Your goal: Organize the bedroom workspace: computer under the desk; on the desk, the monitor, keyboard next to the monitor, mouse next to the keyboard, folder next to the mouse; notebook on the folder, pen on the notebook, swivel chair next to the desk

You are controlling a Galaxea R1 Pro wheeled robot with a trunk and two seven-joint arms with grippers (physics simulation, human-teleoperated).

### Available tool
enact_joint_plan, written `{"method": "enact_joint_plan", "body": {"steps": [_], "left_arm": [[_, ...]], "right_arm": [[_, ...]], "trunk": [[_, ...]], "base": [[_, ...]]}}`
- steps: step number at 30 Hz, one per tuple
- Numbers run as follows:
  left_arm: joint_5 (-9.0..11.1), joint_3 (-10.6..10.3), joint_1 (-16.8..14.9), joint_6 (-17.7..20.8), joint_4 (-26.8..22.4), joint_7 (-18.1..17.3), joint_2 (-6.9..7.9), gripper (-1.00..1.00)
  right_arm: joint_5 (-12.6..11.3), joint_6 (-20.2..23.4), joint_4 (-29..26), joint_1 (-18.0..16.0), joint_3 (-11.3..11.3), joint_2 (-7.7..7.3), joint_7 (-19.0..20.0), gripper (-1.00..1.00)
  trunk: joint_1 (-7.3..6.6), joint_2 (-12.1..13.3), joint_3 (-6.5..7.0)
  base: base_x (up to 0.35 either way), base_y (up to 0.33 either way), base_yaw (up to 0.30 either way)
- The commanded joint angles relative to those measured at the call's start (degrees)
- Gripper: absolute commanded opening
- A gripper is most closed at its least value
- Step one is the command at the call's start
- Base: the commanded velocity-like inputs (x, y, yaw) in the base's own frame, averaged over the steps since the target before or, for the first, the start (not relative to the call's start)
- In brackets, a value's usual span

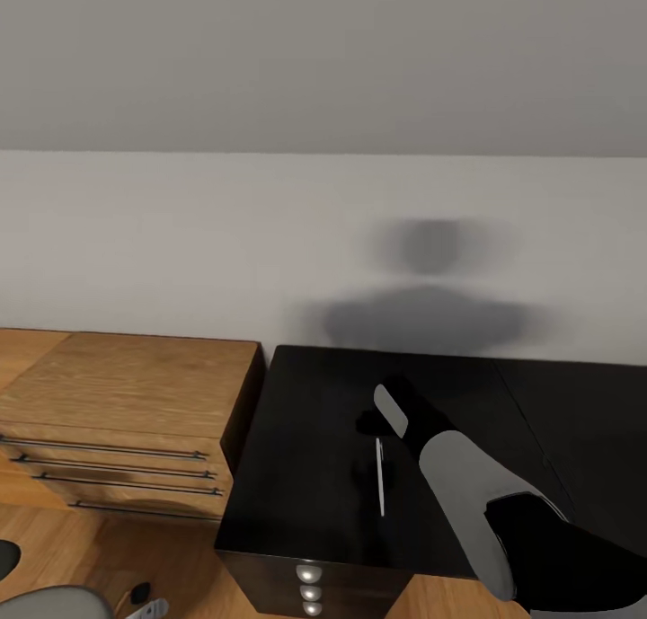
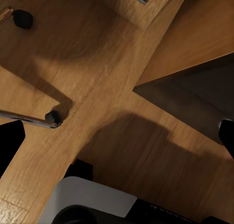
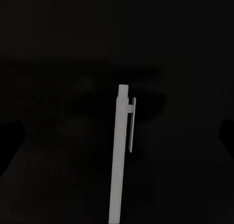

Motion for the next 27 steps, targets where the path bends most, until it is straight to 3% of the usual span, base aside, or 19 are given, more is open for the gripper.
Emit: {"method": "enact_joint_plan", "body": {"steps": [1, 27], "left_arm": [[0.49, 0.18, -0.02, 0.44, -0.09, -0.27, -0.03, 1.00], [0.50, 0.18, 0.01, 0.49, -0.09, 0.08, -0.03, 1.00]], "right_arm": [[-0.59, 0.11, -0.02, -0.03, 0.23, 0.00, -0.49, 1.00], [-0.59, 0.07, 0.47, 0.02, 0.24, 0.00, -0.25, 1.00]], "trunk": [[0.23, -0.46, -0.25], [5.94, -10.89, -4.92]], "base": [[0.000, 0.000, 0.000], [0.000, 0.000, 0.000]]}}
